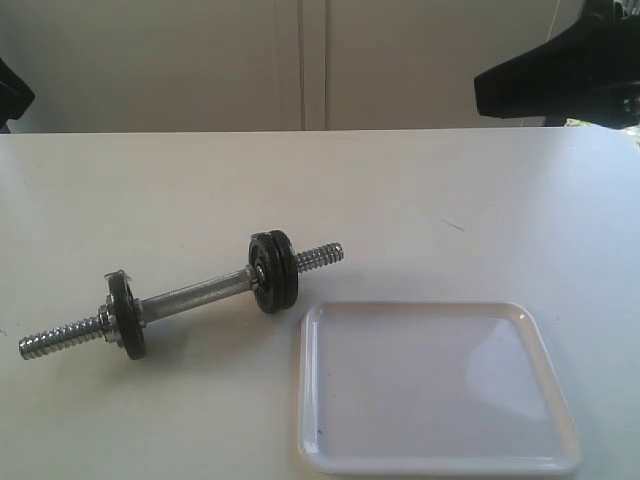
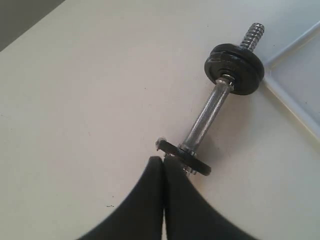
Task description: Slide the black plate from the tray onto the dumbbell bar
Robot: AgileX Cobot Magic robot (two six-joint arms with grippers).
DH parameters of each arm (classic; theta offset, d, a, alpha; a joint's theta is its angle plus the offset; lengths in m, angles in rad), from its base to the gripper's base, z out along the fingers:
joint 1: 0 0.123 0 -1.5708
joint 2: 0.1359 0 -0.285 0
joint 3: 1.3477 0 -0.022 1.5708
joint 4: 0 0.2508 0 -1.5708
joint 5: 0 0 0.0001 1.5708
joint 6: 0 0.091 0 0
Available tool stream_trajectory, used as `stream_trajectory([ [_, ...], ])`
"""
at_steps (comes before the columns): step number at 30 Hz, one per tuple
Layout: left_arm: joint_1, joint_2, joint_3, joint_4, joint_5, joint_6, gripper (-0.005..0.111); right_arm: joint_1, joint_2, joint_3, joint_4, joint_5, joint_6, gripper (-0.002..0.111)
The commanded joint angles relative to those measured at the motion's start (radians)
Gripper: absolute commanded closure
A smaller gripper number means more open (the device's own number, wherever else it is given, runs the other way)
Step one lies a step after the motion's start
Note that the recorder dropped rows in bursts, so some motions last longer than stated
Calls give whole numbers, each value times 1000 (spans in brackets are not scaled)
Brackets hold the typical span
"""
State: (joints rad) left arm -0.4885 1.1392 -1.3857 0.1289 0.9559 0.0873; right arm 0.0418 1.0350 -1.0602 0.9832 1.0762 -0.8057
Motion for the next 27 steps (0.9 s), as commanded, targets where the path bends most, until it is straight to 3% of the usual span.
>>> stream_trajectory([
  [1, -1, -10, 6, -4, 3, -9, 107, -2, -43, 4, -18, -36, 1, 108],
  [27, -1, -10, 6, 0, 3, -9, 107, -2, -780, 4, -16, -36, 1, 108],
])
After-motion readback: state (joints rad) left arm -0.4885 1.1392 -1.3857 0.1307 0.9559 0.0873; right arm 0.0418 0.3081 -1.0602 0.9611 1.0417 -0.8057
